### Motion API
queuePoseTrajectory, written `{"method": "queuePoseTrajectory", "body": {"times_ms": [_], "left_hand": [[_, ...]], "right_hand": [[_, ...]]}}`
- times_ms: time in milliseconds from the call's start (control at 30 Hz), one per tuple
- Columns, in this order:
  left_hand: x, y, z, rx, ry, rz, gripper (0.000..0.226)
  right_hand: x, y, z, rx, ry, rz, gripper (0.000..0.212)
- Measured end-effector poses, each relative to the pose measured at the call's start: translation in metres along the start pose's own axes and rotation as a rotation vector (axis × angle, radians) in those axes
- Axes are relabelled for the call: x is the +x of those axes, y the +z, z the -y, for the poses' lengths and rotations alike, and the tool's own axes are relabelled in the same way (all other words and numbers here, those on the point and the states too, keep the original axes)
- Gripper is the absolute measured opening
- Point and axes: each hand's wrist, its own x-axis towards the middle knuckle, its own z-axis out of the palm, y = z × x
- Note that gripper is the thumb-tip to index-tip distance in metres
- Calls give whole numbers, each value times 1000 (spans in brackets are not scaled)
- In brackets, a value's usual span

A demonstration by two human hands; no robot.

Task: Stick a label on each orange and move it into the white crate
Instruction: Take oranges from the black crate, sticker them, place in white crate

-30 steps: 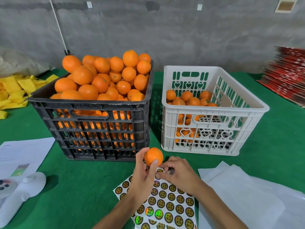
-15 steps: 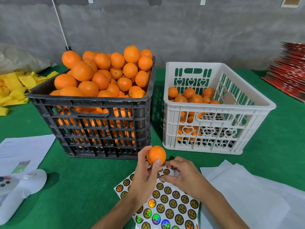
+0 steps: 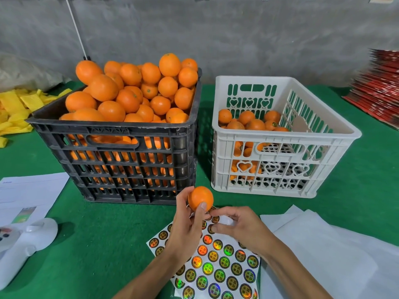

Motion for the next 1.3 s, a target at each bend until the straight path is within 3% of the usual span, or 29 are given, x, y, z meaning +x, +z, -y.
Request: {"method": "queuePoseTrajectory", "body": {"times_ms": [300, 467, 833, 1033, 1300], "left_hand": [[-1, 1, -1, -9, 0, 1, 51], [-1, 0, -1, 26, 3, 2, 49], [-1, 0, -1, 42, 5, 38, 49], [-1, 0, 0, 77, 13, 13, 45], [1, 1, 2, 82, -5, 27, 50]], "right_hand": [[0, 1, 1, -56, -58, -30, 18], [-2, -3, 0, -88, -46, 44, 31], [-1, -5, -3, -33, -80, 72, 22], [-2, -7, -2, -15, -78, 161, 38], [-3, -9, 4, 179, -98, 127, 33]]}}
